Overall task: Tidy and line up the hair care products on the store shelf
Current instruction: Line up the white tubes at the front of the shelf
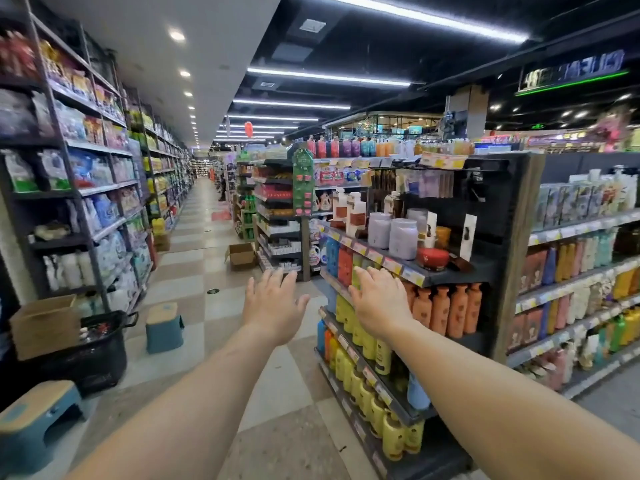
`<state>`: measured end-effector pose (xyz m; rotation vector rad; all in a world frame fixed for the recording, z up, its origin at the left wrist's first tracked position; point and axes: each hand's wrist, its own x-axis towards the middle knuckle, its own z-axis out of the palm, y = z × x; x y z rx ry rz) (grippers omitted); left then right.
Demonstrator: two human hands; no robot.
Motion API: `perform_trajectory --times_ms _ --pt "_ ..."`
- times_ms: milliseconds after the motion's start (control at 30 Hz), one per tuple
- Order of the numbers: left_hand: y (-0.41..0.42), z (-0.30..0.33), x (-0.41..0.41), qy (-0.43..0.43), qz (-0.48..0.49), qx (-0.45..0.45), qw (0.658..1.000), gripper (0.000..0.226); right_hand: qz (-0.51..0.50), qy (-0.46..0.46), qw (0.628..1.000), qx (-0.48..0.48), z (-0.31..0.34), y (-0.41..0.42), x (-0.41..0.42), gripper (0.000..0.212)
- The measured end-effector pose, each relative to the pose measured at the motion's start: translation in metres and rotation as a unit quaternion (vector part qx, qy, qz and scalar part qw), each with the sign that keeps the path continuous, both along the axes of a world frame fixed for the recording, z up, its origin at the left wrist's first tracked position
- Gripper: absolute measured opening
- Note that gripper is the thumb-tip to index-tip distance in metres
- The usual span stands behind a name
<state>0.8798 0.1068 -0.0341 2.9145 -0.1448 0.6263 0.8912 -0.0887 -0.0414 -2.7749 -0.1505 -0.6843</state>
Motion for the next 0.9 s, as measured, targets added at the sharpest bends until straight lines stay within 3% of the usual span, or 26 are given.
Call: perform_trajectory --times_ms 333,900 --pt "0.082 0.012 0.223 -0.008 -0.022 0.004 1.000 0.057 -0.012 -0.010 0.999 0.036 0.009 0.076 0.214 0.049" --pt "0.111 -0.004 0.612 -0.025 -0.044 -0.006 0.999 0.059 -0.011 0.025 1.000 0.004 -0.013 0.105 0.609 0.049"
